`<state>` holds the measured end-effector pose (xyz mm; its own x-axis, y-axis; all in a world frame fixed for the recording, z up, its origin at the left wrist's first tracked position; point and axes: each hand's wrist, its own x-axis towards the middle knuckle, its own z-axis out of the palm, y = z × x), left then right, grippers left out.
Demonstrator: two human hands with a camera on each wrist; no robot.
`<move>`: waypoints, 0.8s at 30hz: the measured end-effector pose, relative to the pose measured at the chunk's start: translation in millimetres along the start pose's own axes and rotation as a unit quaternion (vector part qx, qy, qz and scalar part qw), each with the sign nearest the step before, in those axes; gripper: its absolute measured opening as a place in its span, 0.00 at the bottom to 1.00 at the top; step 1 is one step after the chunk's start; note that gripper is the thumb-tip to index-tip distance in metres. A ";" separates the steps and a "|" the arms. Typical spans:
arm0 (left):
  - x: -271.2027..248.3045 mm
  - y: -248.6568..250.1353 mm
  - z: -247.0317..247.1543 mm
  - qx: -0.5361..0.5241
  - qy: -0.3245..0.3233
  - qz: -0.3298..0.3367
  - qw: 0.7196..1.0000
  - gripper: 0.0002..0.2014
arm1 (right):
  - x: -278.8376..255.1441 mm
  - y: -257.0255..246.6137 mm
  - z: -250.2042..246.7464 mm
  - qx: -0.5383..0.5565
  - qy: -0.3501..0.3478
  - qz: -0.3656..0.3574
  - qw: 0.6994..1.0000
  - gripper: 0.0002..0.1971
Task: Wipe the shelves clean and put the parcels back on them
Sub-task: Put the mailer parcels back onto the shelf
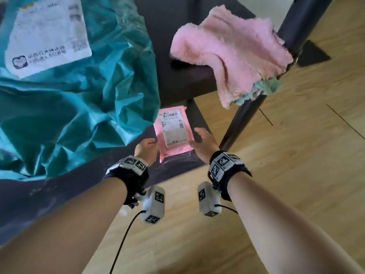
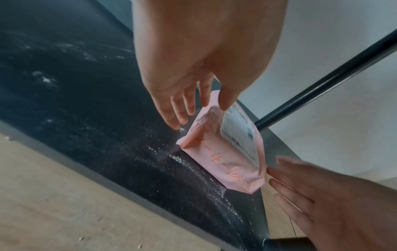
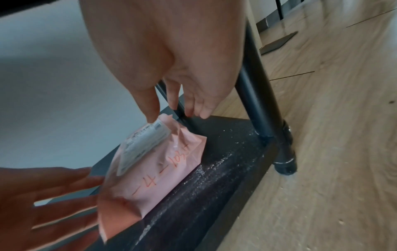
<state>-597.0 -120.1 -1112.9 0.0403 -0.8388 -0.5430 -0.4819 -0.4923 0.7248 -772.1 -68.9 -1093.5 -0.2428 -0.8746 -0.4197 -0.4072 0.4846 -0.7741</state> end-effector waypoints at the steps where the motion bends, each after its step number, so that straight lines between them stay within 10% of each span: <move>1: 5.6 -0.7 1.4 -0.011 -0.009 -0.005 1.000 0.20 | 7.3 0.3 3.0 0.005 0.003 0.004 1.000 0.28; 13: -7.8 5.2 -0.7 -0.082 -0.055 -0.017 0.995 0.17 | 23.4 8.6 27.3 0.077 -0.005 0.041 0.996 0.06; 24: -97.9 6.2 -30.9 -0.123 -0.100 -0.105 0.982 0.19 | -67.1 -7.0 -0.9 0.197 -0.069 0.111 0.972 0.23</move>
<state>-576.9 -48.2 -1042.1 -0.0690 -0.6618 -0.7465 -0.2545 -0.7118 0.6546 -753.8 -13.6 -1059.5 -0.1546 -0.7569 -0.6350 0.0159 0.6407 -0.7676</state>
